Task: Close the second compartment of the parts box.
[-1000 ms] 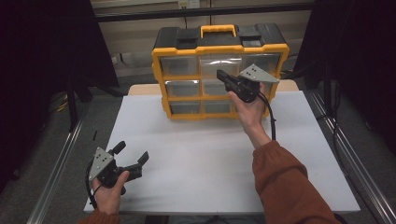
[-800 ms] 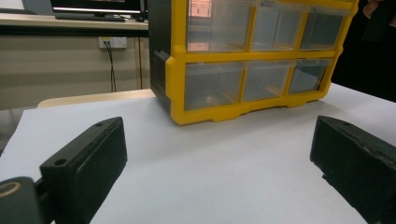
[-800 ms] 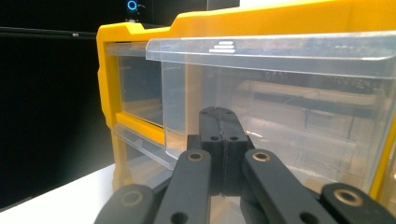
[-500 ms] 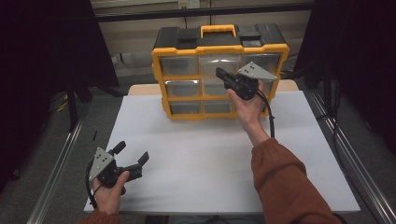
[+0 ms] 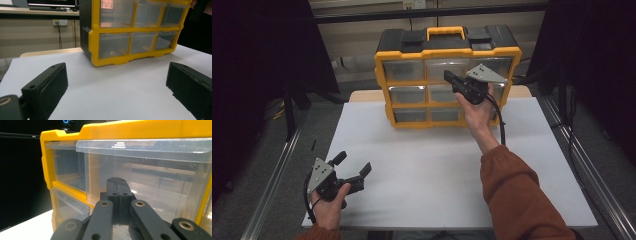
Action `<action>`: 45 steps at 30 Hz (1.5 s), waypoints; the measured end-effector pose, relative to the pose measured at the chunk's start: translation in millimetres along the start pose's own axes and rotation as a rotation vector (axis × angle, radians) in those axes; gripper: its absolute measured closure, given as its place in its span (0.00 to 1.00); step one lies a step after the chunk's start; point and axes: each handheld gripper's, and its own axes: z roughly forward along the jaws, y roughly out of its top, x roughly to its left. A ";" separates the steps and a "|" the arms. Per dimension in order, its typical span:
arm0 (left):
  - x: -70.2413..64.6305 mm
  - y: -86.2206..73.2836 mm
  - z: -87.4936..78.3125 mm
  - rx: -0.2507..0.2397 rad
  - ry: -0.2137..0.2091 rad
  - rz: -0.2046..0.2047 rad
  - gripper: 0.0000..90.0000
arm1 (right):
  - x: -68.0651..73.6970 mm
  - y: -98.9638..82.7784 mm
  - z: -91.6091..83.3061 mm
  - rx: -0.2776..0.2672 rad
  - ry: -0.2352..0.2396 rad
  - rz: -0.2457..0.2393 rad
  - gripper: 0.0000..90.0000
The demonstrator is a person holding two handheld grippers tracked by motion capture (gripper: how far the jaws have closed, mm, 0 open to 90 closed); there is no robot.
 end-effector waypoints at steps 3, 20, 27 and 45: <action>0.1 0.0 0.0 0.000 -0.002 0.000 0.04 | -1.2 0.2 1.6 0.003 -0.001 0.001 1.00; 0.4 0.3 1.3 0.005 0.006 0.000 0.04 | -9.7 0.1 9.3 0.016 -0.026 0.003 1.00; 0.0 -0.6 4.9 -0.003 0.011 -0.029 0.04 | -9.5 0.2 10.7 0.018 -0.022 -0.014 1.00; 1.8 -1.2 5.4 0.012 0.005 -0.011 0.04 | 3.7 -18.9 -28.0 0.018 -0.012 0.015 0.37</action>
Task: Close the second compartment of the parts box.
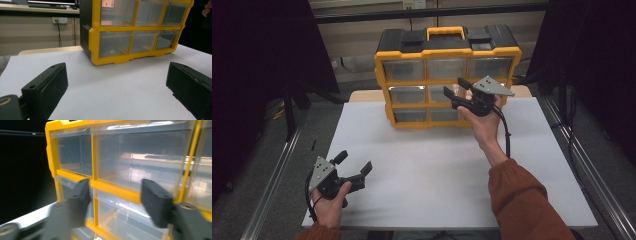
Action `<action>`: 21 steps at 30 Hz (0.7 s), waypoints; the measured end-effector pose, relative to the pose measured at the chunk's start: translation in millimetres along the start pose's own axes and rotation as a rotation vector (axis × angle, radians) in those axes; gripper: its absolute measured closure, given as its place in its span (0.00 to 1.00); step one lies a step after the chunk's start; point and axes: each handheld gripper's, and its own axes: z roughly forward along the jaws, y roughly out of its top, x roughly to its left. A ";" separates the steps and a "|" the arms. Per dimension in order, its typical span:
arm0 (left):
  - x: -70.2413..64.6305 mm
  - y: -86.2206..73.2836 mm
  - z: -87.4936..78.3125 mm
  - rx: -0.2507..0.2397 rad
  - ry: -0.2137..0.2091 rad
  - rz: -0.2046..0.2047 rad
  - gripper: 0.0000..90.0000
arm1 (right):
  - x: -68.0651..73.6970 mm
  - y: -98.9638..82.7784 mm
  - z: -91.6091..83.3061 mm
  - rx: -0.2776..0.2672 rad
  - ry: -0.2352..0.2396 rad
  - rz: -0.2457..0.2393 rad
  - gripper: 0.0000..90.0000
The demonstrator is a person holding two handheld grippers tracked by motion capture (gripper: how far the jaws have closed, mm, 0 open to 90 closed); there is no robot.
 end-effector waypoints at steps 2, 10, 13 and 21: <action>-0.1 -0.2 1.6 -0.007 -0.007 -0.009 0.04 | 0.3 -1.4 -1.4 0.010 0.001 0.006 0.32; -0.8 -0.4 2.9 -0.010 -0.005 -0.013 0.04 | 2.0 -21.1 -17.9 0.070 -0.010 0.038 0.07; -0.1 -0.6 2.6 0.000 -0.008 -0.004 0.04 | 1.4 -30.6 -26.3 0.096 -0.023 0.018 0.01; -1.5 -1.6 4.1 -0.001 -0.006 -0.011 0.04 | -1.1 -46.6 -51.4 0.114 -0.040 0.037 0.01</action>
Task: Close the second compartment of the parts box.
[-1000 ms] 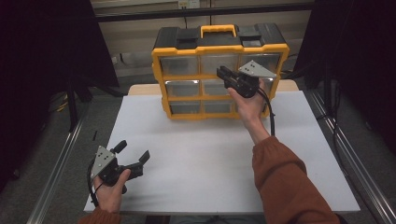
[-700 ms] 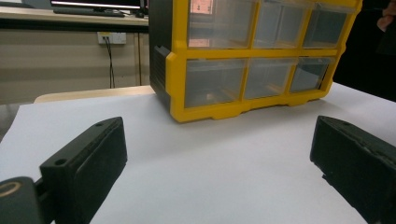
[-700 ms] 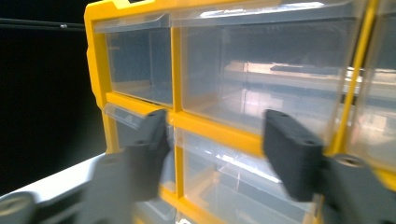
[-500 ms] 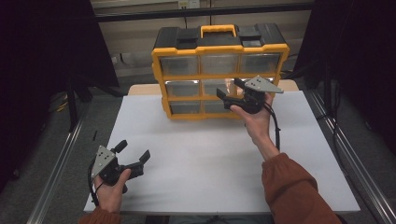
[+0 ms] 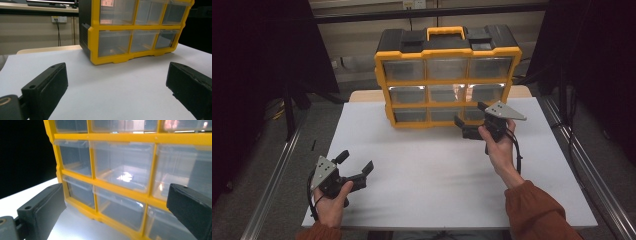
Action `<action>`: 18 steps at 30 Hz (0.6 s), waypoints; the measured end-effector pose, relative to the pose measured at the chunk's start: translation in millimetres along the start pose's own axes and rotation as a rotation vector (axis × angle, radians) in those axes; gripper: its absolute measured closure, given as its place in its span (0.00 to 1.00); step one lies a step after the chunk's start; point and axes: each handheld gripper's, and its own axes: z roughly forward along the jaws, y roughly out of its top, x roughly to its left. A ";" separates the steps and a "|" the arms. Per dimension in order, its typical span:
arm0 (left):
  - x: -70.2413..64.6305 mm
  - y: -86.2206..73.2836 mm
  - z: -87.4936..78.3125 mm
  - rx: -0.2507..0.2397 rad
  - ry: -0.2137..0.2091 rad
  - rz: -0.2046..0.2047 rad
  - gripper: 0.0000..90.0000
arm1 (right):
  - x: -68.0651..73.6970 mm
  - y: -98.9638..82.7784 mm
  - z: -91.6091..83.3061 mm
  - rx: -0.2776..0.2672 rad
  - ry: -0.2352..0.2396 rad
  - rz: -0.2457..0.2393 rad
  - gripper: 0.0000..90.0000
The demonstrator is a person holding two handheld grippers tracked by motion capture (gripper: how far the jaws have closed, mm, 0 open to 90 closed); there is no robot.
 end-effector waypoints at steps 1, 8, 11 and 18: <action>-0.1 -0.1 -0.1 -0.002 -0.002 -0.006 0.04 | 0.0 -2.4 -2.7 0.003 -0.004 -0.006 0.01; 0.3 -0.4 -0.7 -0.002 -0.006 -0.006 0.04 | 0.6 -20.1 -25.1 0.032 -0.040 -0.028 0.01; -1.4 -0.1 -0.9 -0.001 -0.009 -0.002 0.04 | -1.1 -26.3 -36.4 0.038 -0.048 -0.015 0.01; -1.2 -0.4 -0.7 0.005 -0.005 0.011 0.04 | -4.0 -35.2 -60.9 0.038 -0.072 -0.017 0.01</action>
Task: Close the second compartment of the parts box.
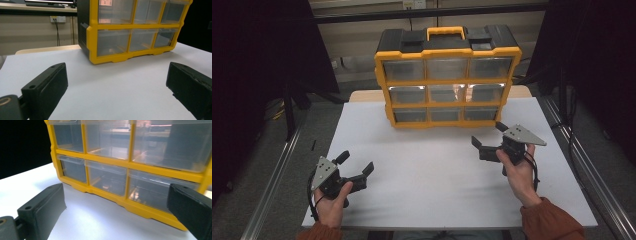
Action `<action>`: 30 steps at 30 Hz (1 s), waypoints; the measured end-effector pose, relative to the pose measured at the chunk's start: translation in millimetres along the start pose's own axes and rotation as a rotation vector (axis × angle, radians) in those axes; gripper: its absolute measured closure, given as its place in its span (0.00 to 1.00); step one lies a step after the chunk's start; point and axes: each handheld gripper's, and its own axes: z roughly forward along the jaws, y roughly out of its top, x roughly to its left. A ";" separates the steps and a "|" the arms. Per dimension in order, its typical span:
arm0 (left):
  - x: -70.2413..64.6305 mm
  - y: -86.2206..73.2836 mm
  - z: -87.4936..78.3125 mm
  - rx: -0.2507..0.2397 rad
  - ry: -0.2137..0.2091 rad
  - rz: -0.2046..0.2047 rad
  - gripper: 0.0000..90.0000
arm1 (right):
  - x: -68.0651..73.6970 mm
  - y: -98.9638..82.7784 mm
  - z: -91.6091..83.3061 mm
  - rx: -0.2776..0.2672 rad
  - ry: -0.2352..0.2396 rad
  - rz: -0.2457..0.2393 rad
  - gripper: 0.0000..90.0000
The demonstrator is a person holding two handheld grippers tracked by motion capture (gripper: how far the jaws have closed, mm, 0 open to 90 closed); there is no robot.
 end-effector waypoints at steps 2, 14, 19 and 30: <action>0.1 -0.2 0.3 0.001 -0.002 0.000 0.04 | -1.1 -1.7 -7.1 -0.005 -0.006 0.009 0.01; 1.7 -0.2 -2.1 0.001 0.010 -0.007 0.05 | -10.6 -13.8 -45.7 -0.003 -0.058 -0.001 0.02; 1.7 0.1 -3.6 -0.004 0.009 -0.006 0.05 | -16.1 -20.5 -60.7 0.003 -0.077 0.007 0.02; 1.9 -1.3 -7.4 -0.005 0.018 -0.015 0.05 | -20.1 -29.5 -90.7 0.004 -0.130 0.005 0.02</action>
